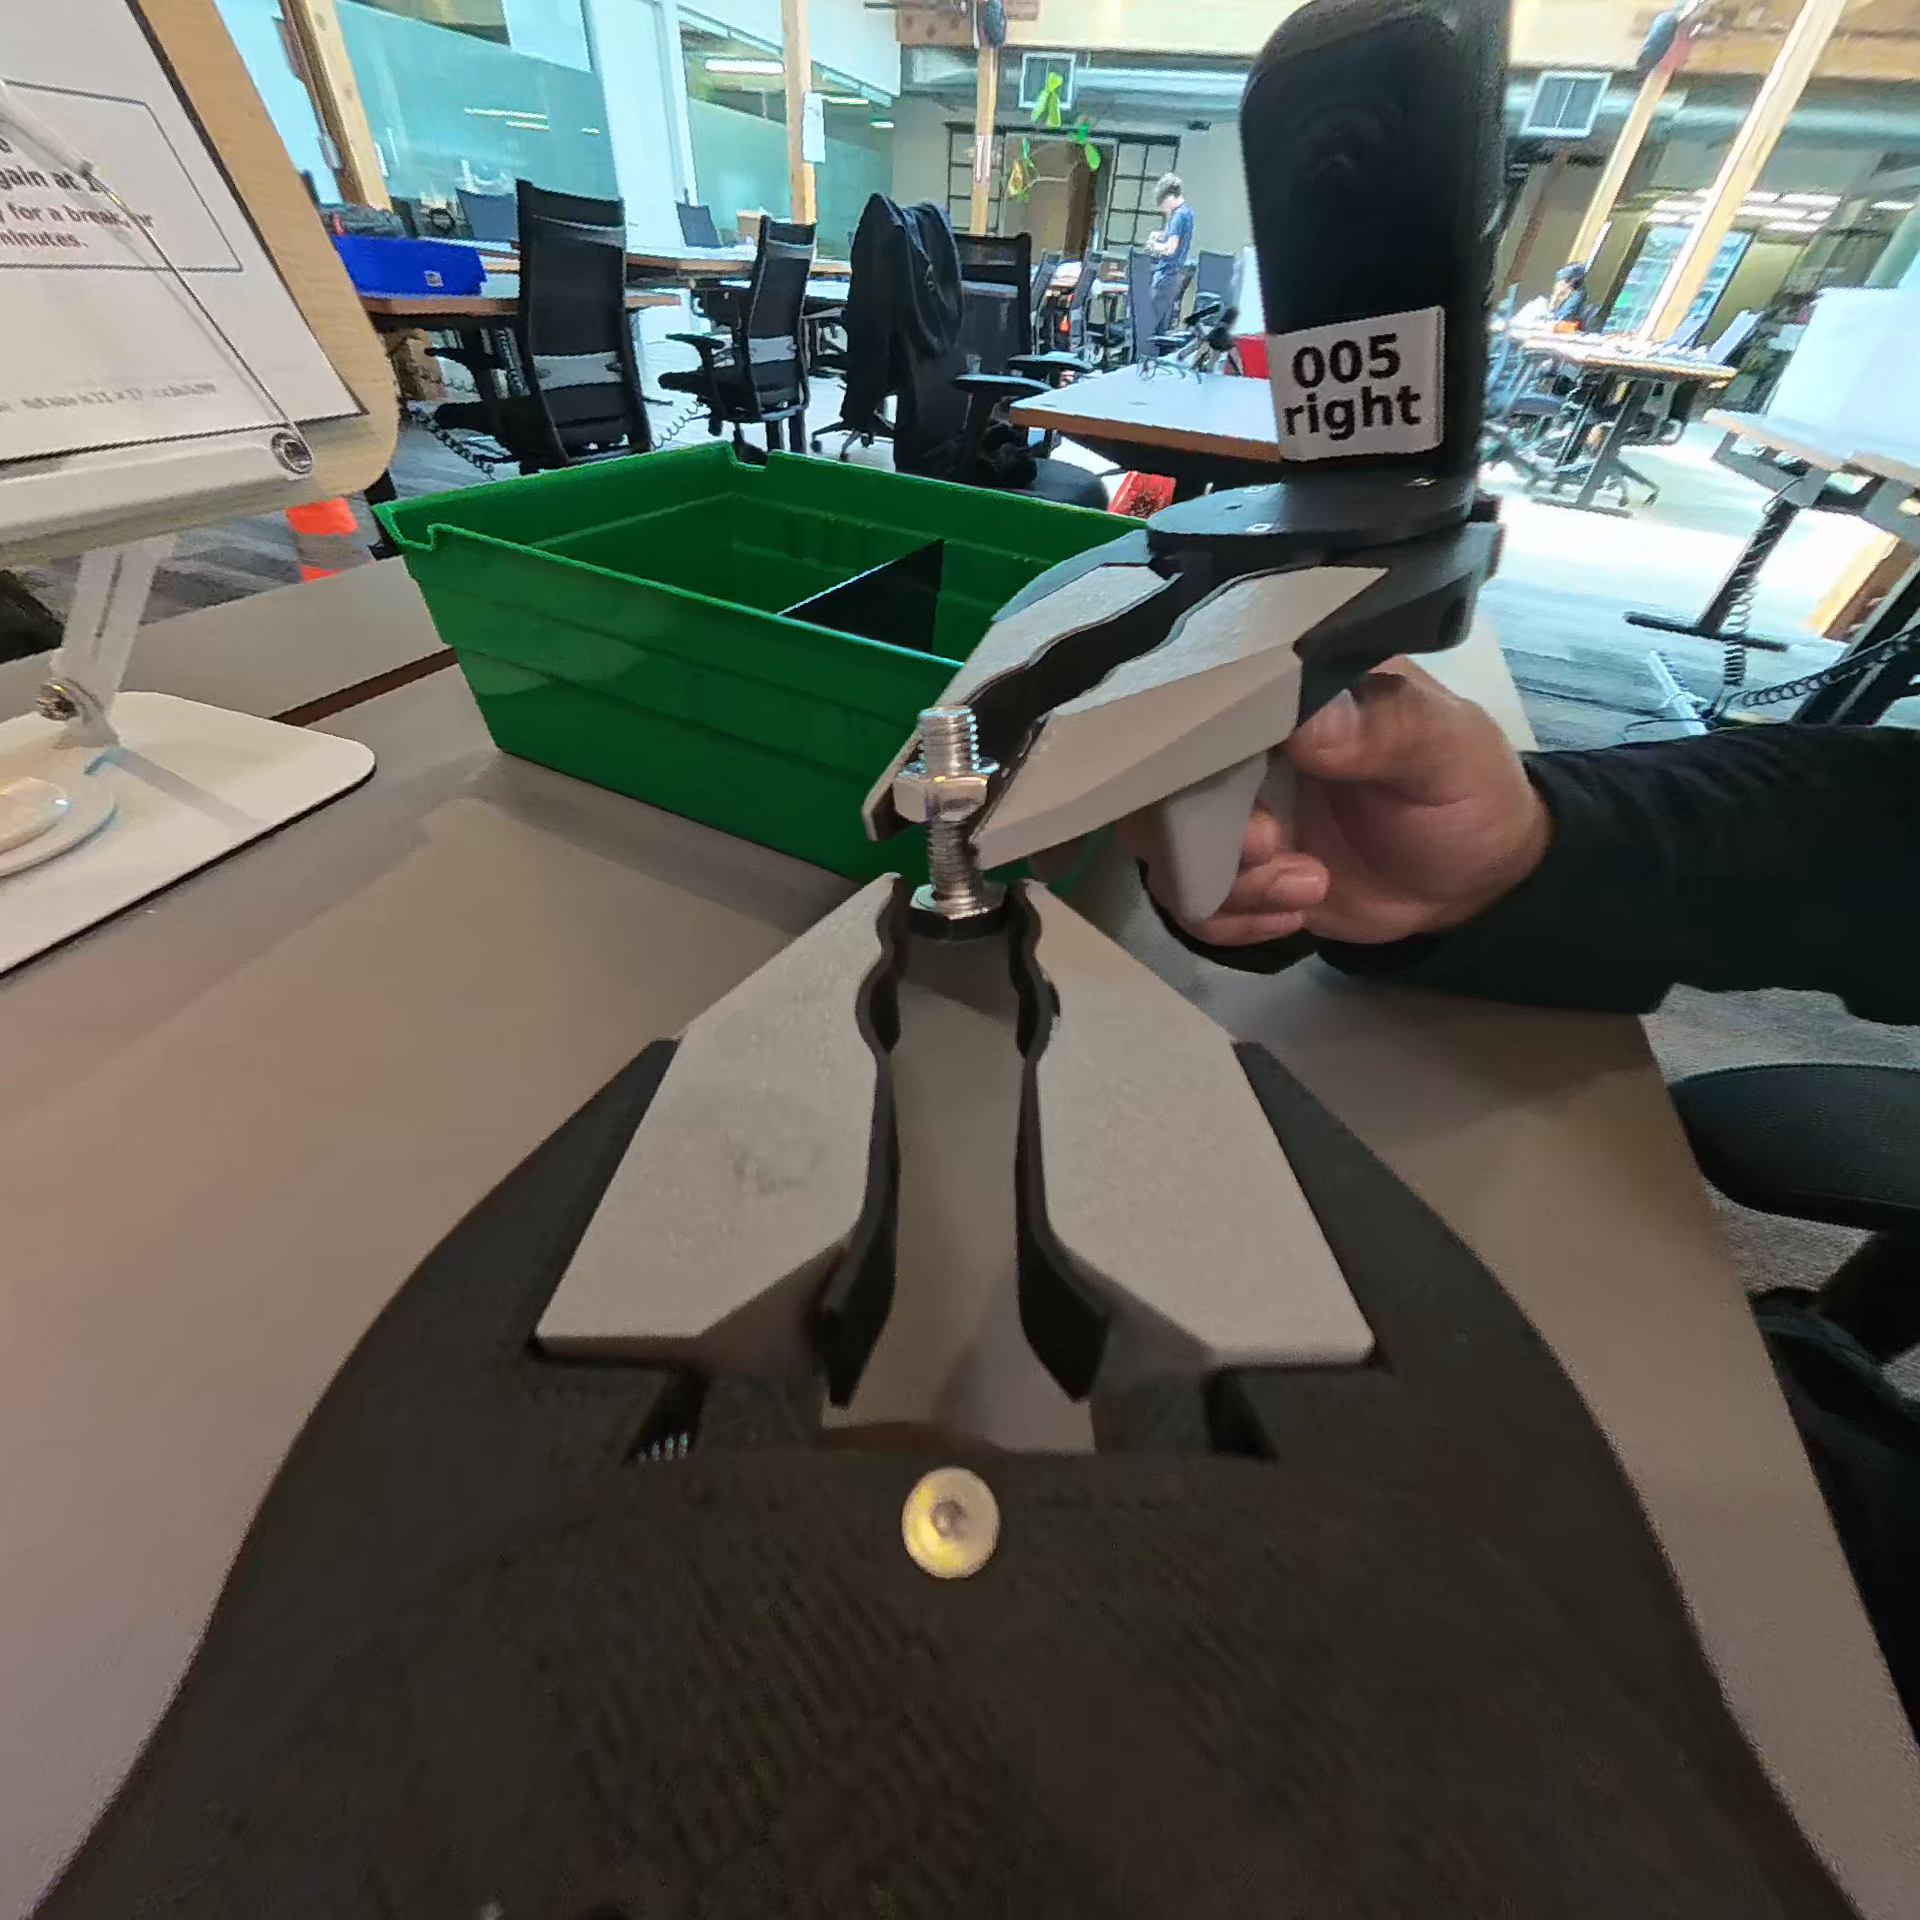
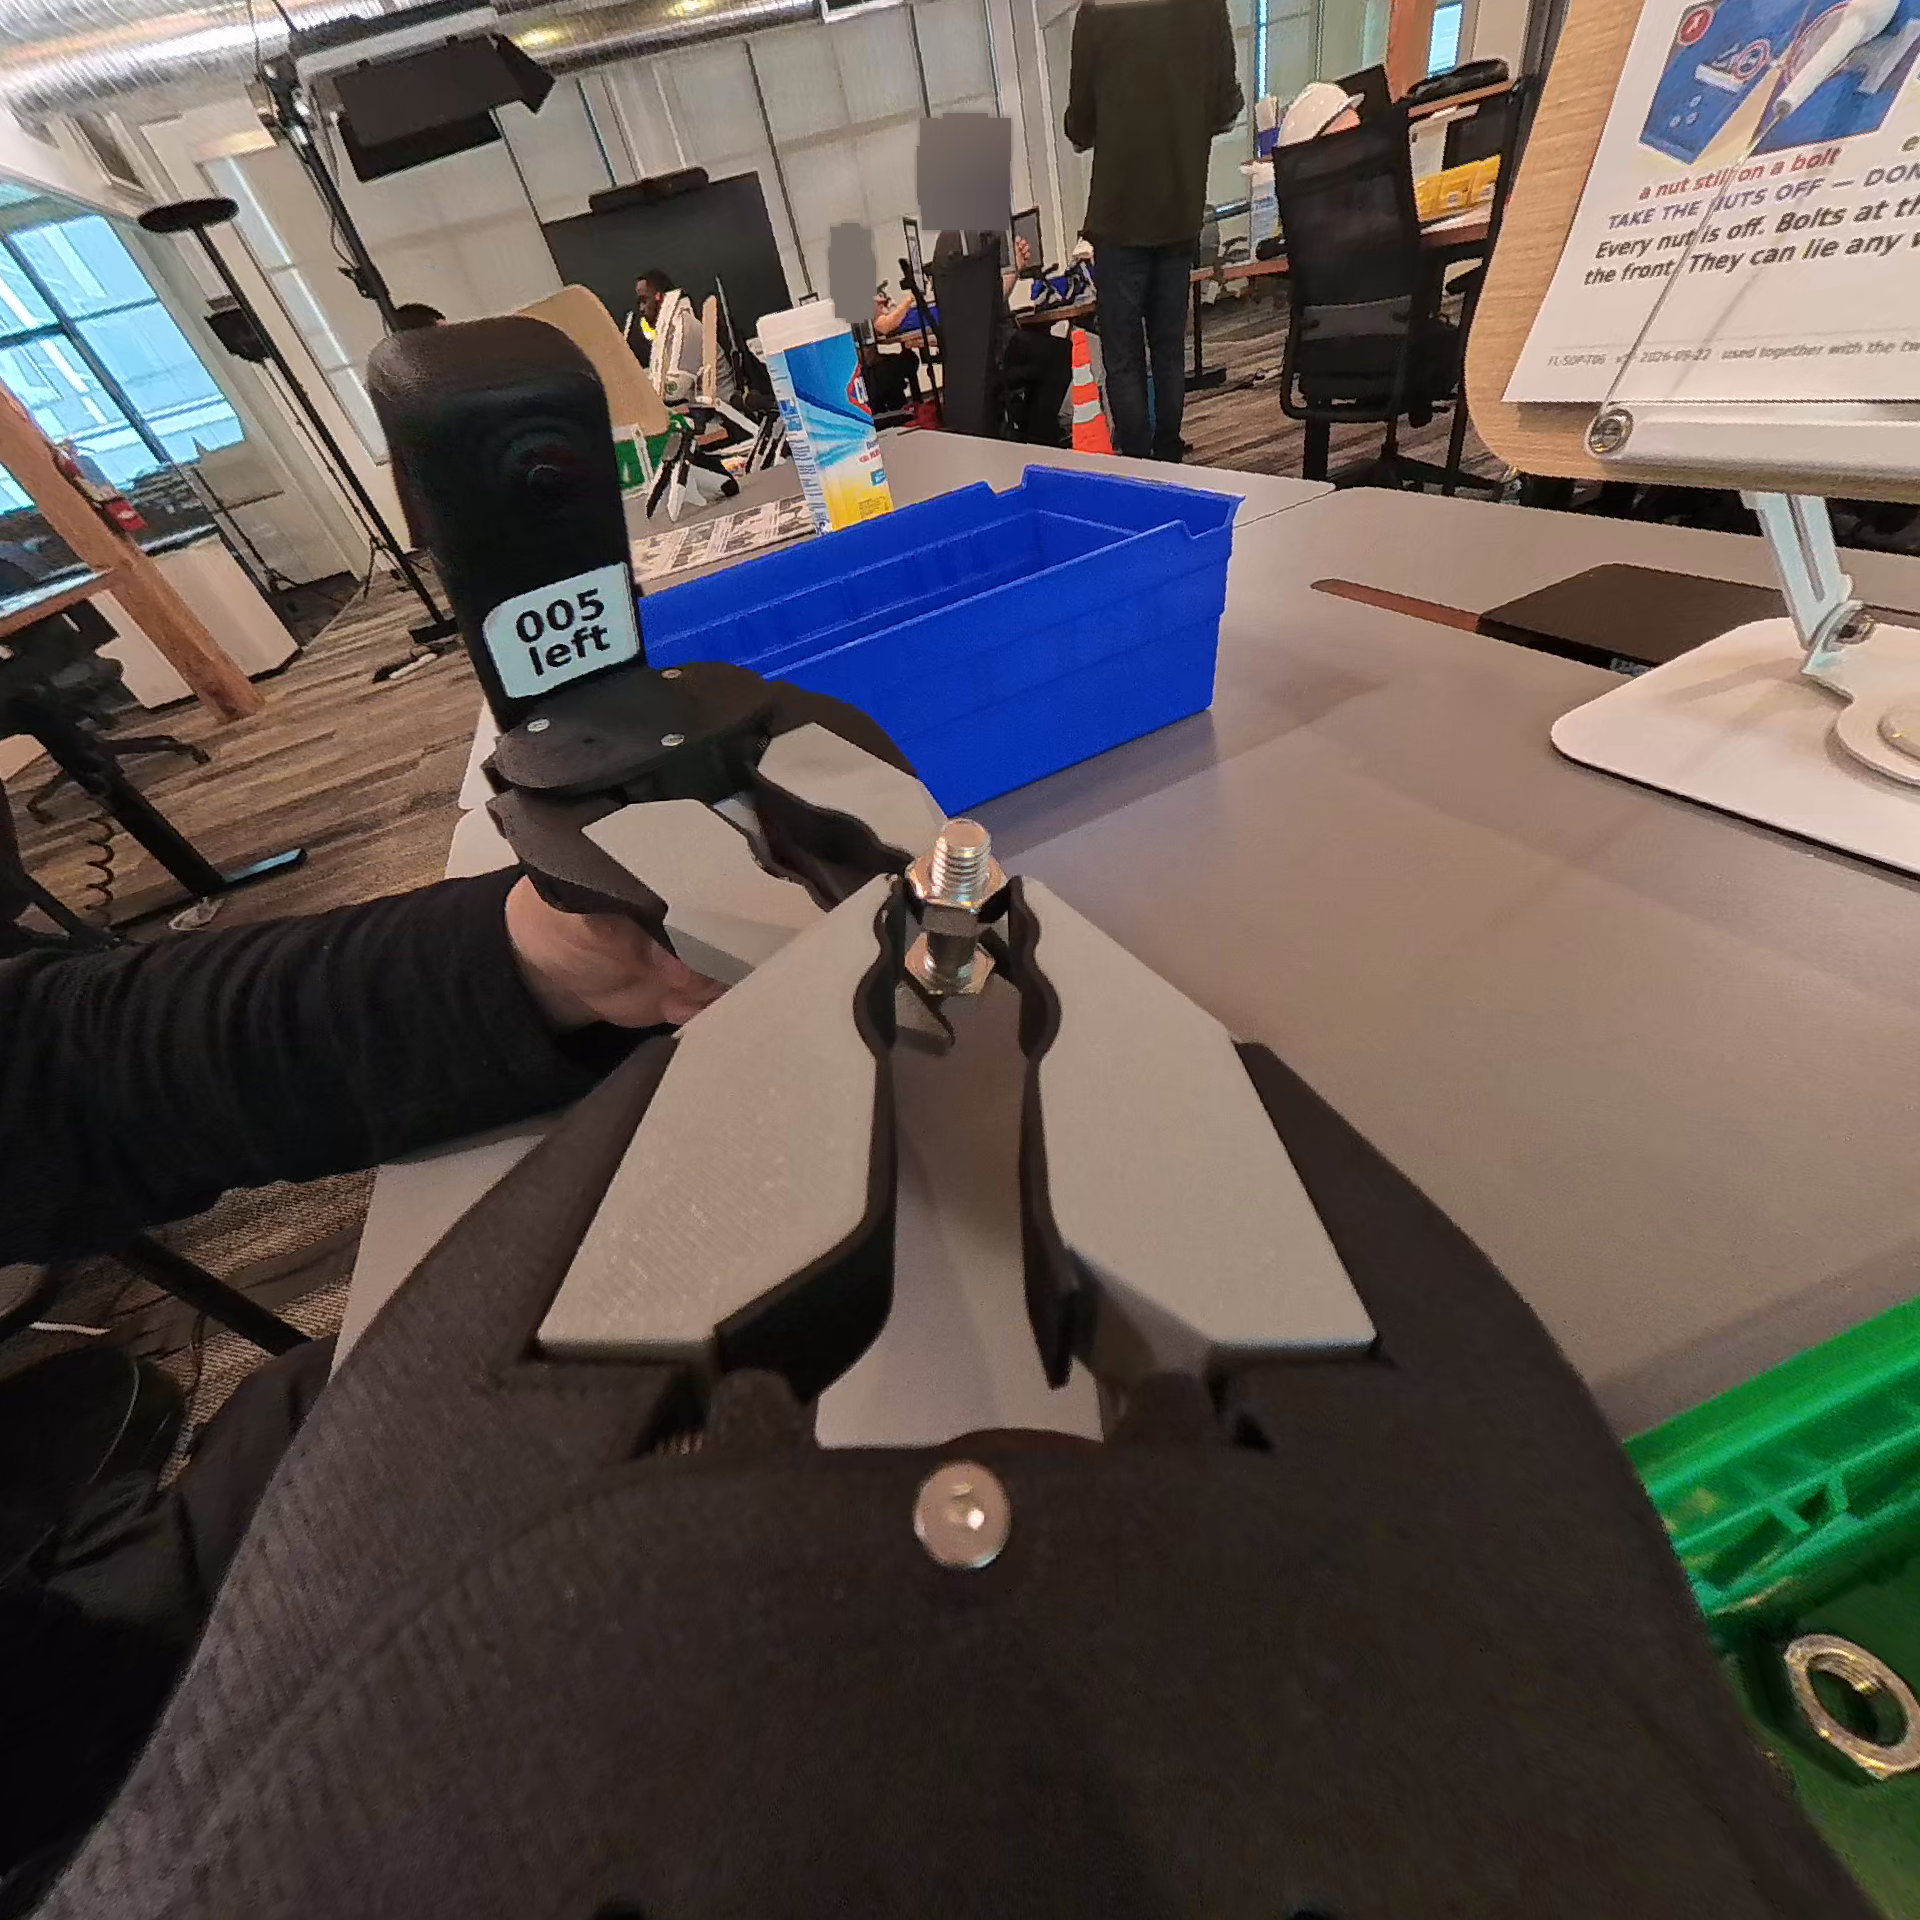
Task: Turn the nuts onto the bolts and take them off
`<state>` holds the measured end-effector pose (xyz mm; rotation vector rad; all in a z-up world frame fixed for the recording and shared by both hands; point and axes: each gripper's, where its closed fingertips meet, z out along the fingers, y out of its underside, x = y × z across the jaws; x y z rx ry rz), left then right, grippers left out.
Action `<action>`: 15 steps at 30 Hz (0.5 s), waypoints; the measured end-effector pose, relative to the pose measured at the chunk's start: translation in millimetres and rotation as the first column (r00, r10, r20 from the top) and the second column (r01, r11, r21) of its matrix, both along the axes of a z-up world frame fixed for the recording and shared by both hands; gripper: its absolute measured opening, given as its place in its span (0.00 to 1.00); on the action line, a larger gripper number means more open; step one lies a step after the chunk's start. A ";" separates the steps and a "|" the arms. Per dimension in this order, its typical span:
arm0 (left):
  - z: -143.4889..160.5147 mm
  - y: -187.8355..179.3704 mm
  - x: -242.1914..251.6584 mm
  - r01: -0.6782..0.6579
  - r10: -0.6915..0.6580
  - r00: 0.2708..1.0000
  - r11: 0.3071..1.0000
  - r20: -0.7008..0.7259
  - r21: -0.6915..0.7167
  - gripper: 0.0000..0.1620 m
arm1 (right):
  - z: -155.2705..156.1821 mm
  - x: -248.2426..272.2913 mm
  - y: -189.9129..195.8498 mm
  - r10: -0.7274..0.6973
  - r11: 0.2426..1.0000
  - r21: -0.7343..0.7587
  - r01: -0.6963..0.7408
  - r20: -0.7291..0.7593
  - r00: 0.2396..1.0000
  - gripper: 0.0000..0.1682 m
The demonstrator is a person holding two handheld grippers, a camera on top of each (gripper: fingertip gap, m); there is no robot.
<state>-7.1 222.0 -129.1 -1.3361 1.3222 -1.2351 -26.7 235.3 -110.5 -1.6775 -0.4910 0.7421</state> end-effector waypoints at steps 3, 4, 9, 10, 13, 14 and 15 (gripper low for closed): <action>-1.4 6.1 0.3 -0.034 0.034 0.999 0.999 -0.004 -0.013 0.10 | 4.0 3.1 0.9 -0.011 1.000 0.014 0.012 -0.027 1.000 0.13; -2.3 8.9 0.1 -0.045 0.045 0.999 0.999 -0.005 -0.020 0.10 | 5.5 4.8 1.3 -0.017 1.000 0.017 0.017 -0.035 0.999 0.15; 3.0 19.1 -2.3 -0.098 0.099 0.995 0.995 0.030 -0.034 0.10 | 9.7 9.2 1.6 -0.028 0.999 0.031 0.030 -0.053 0.998 0.18; 4.2 19.3 -2.7 -0.098 0.100 0.994 0.995 0.036 -0.035 0.10 | 9.7 8.2 1.1 -0.023 0.999 0.032 0.025 -0.054 0.998 0.19; 6.1 14.1 -2.1 -0.077 0.078 0.996 0.997 0.043 -0.033 0.10 | 10.9 3.0 -0.8 0.000 0.999 0.044 0.002 -0.062 0.998 0.16; 5.7 9.3 -0.9 -0.054 0.056 0.998 0.998 0.039 -0.031 0.10 | 11.9 0.9 -1.4 0.006 0.999 0.050 -0.003 -0.066 0.998 0.16; 5.8 4.6 0.4 -0.037 0.038 0.999 0.999 0.039 -0.026 0.10 | 12.9 -1.6 -2.4 0.015 0.998 0.058 -0.011 -0.069 0.998 0.16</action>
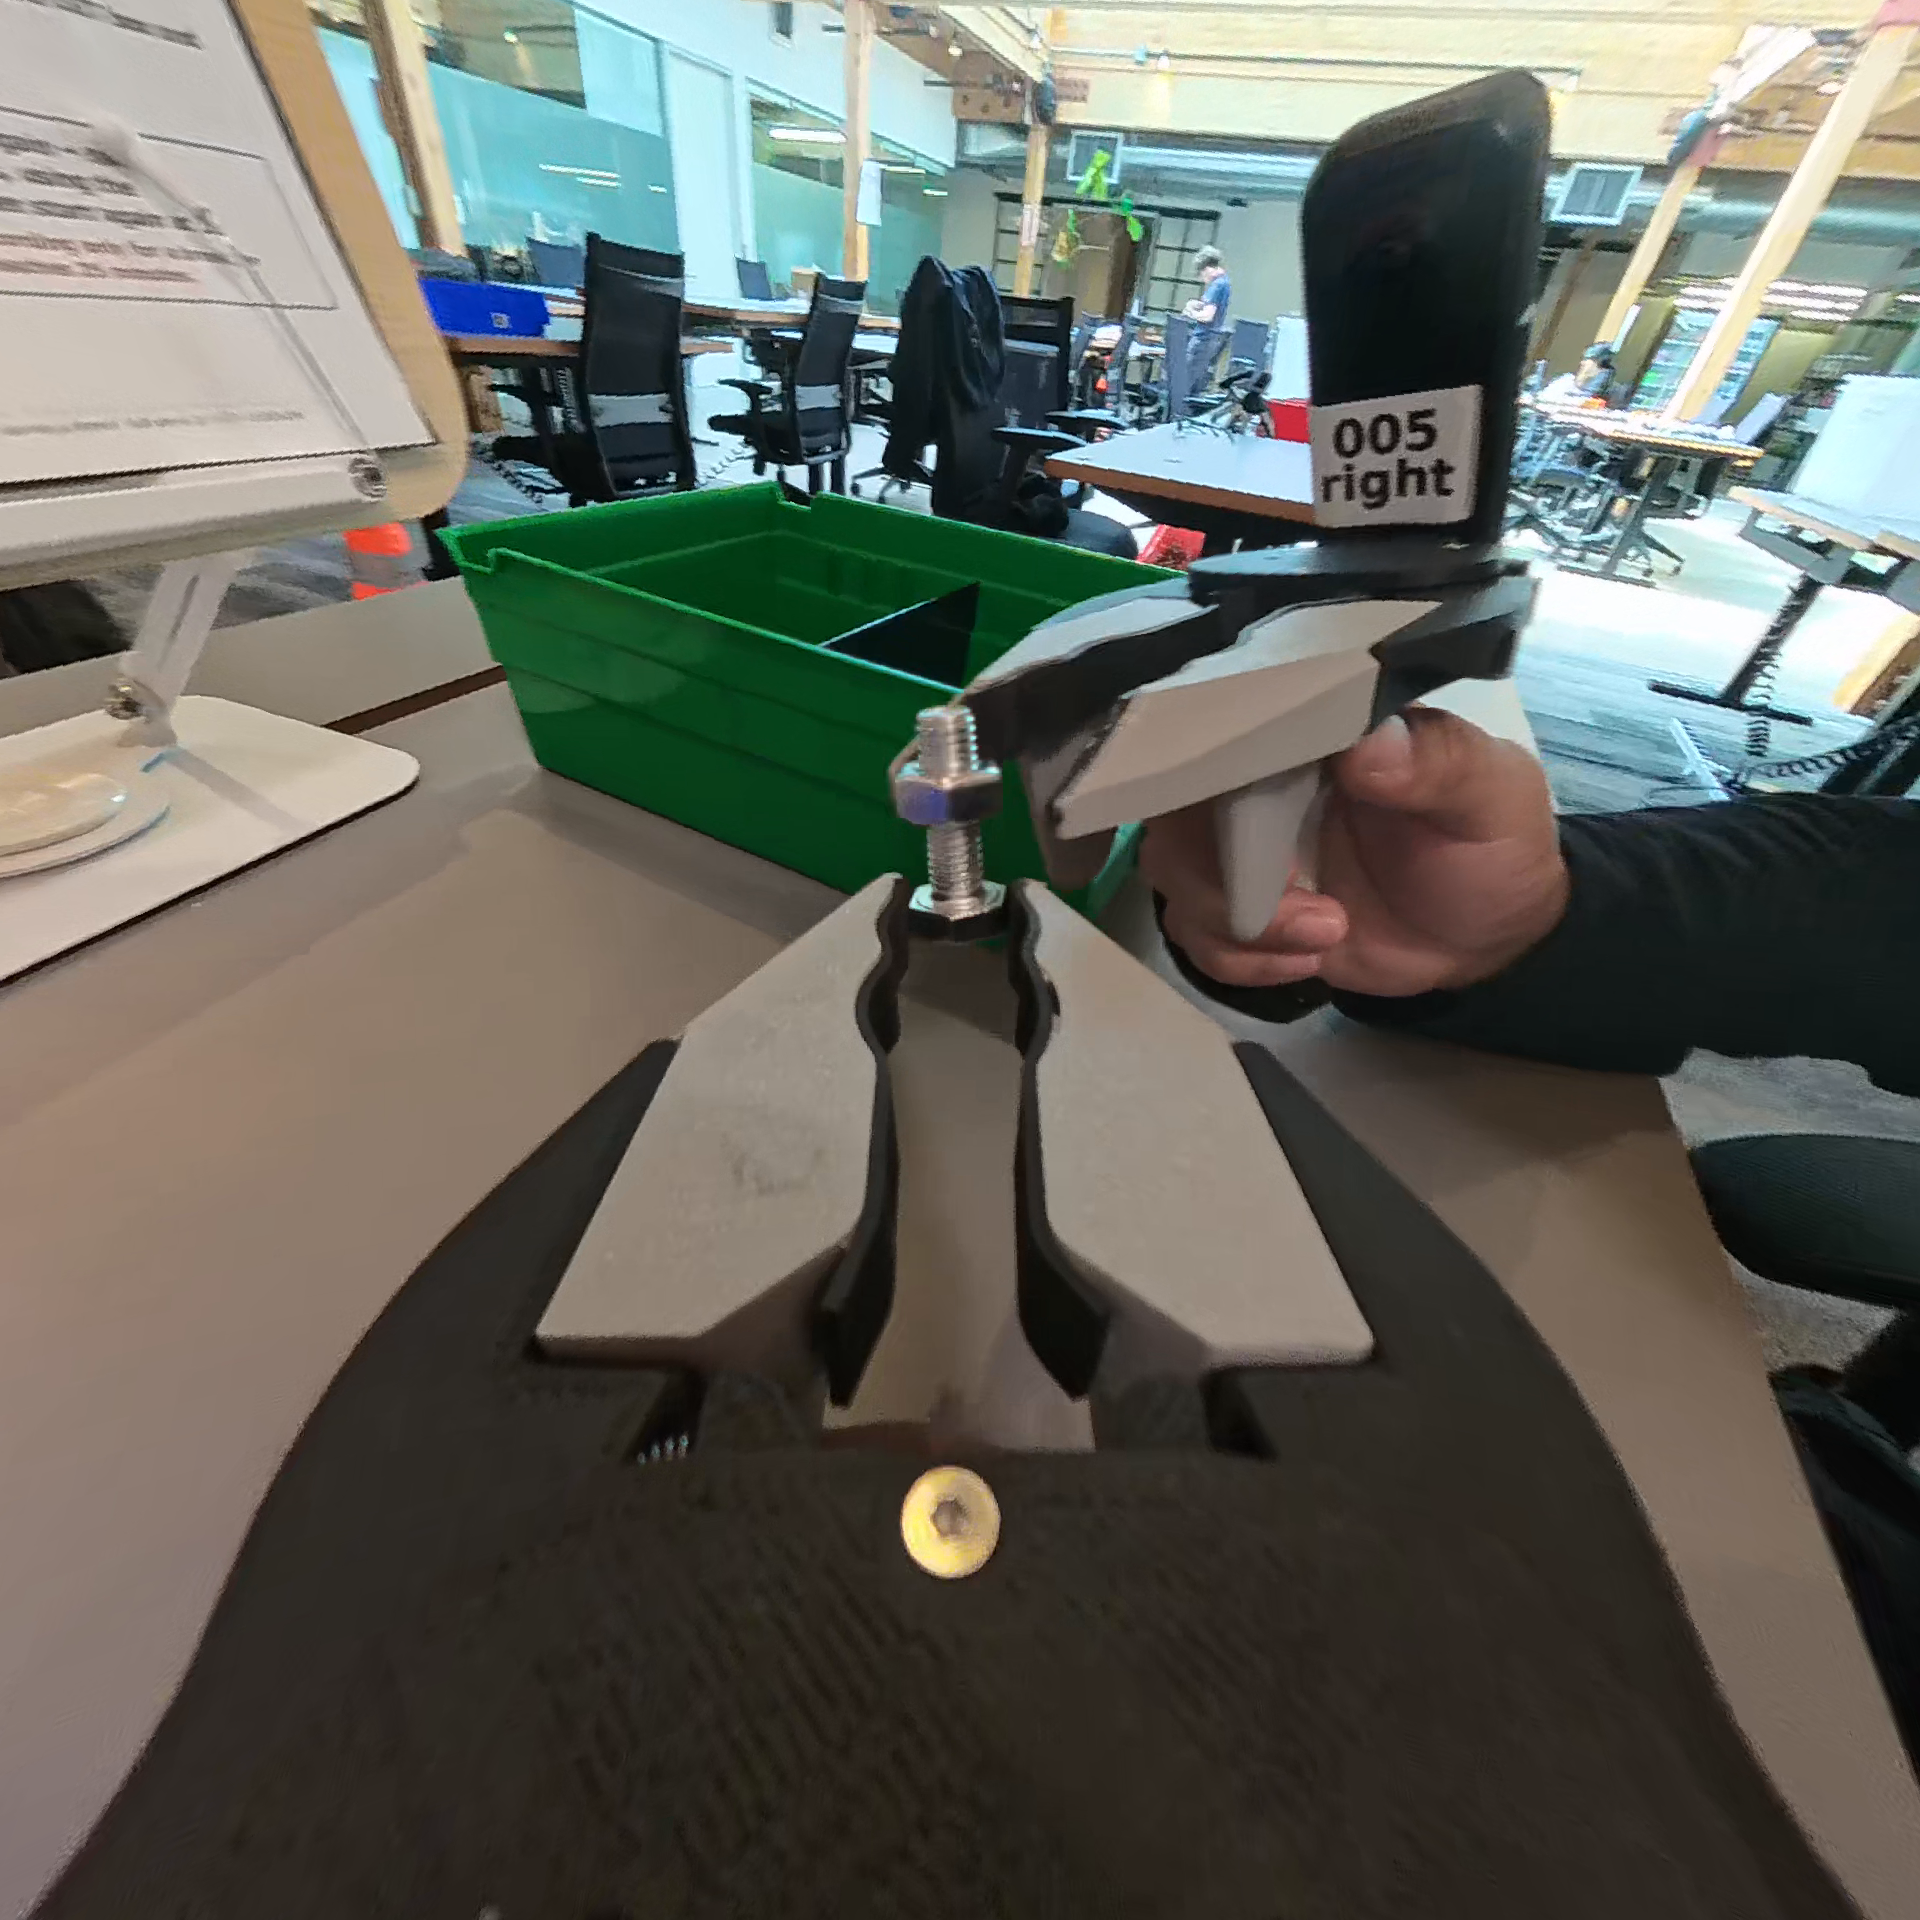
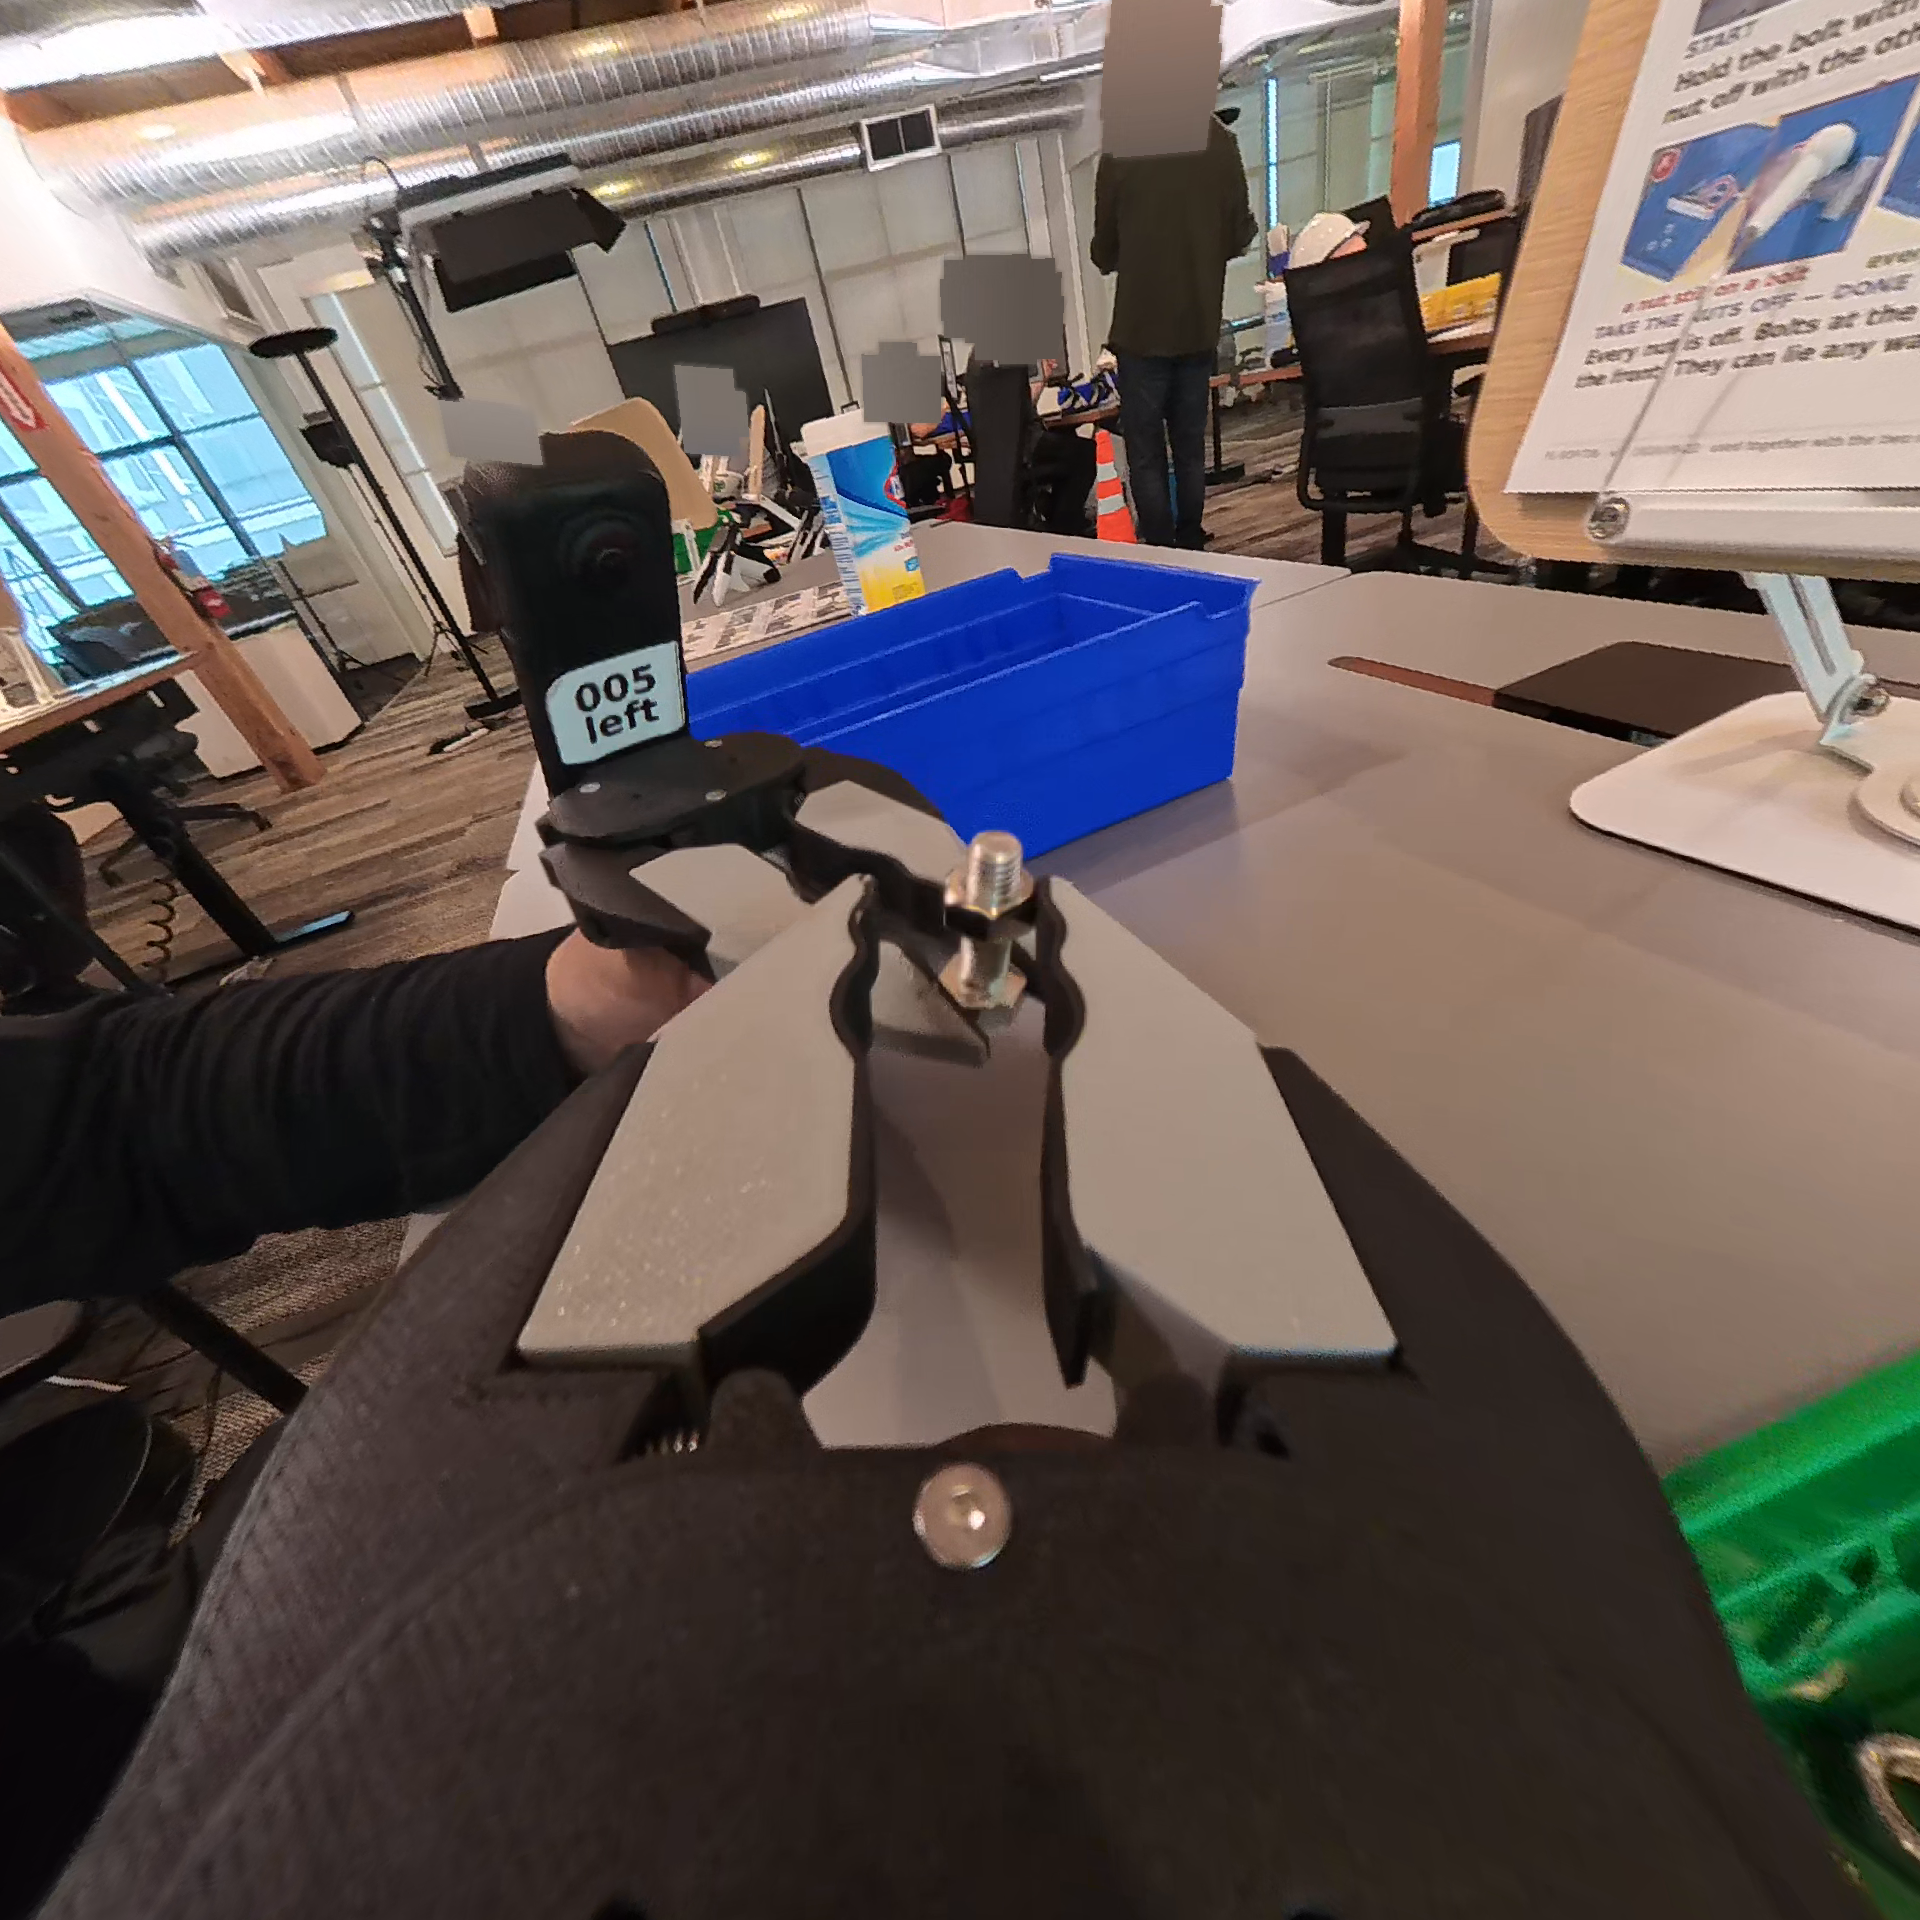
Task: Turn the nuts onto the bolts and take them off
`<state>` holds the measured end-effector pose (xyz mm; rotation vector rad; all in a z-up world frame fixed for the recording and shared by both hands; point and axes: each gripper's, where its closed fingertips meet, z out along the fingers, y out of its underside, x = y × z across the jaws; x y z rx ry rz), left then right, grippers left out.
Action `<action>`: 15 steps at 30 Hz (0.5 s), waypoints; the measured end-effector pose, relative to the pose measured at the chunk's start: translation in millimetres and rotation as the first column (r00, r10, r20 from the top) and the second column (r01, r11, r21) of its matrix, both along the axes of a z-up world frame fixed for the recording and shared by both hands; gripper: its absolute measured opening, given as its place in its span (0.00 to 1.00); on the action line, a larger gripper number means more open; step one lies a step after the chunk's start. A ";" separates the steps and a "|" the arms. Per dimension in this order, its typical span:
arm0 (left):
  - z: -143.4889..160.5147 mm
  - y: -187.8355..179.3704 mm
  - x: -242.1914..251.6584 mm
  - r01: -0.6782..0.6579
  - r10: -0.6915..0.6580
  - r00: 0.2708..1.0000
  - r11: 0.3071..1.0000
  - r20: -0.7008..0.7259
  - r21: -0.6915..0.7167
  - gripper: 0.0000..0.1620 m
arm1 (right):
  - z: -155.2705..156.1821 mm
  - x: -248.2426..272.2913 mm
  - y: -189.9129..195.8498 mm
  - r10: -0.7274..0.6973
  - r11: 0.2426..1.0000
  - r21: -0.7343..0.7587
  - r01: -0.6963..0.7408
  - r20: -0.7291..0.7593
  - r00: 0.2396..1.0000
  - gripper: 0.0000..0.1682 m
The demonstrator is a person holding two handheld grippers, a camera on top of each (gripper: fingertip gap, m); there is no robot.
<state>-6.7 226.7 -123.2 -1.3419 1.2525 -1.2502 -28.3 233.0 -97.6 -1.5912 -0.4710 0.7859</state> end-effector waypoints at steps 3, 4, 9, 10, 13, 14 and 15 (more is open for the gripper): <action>0.4 -13.2 3.8 0.042 -0.042 0.999 0.999 -0.001 0.033 0.10 | 1.9 -4.3 -1.5 0.007 1.000 0.019 -0.007 0.005 1.000 0.15; -0.1 -13.6 4.5 0.039 -0.039 0.999 0.998 -0.004 0.045 0.10 | 1.7 -2.4 -0.4 -0.008 1.000 0.023 0.008 0.017 1.000 0.14; -1.0 4.2 -0.2 -0.025 0.025 1.000 0.999 0.002 0.021 0.10 | 6.2 12.8 2.4 -0.056 0.998 0.027 0.055 0.007 0.998 0.14; 0.8 6.0 -1.4 -0.031 0.031 0.999 0.999 0.013 0.015 0.10 | 6.9 13.1 2.0 -0.051 0.998 0.024 0.051 -0.003 0.999 0.14; 3.6 -0.2 -0.6 -0.008 0.007 1.000 1.000 0.023 0.017 0.10 | 7.2 1.6 -1.7 0.003 1.000 0.019 -0.003 -0.022 1.000 0.14; 3.0 -5.1 0.8 0.009 -0.010 1.000 1.000 0.018 0.025 0.10 | 7.9 -3.7 -3.2 0.024 1.000 0.019 -0.023 -0.034 0.999 0.18; 2.8 -9.7 2.2 0.022 -0.023 1.000 0.999 0.015 0.037 0.10 | 8.7 -7.7 -3.9 0.037 0.999 0.016 -0.036 -0.050 0.998 0.20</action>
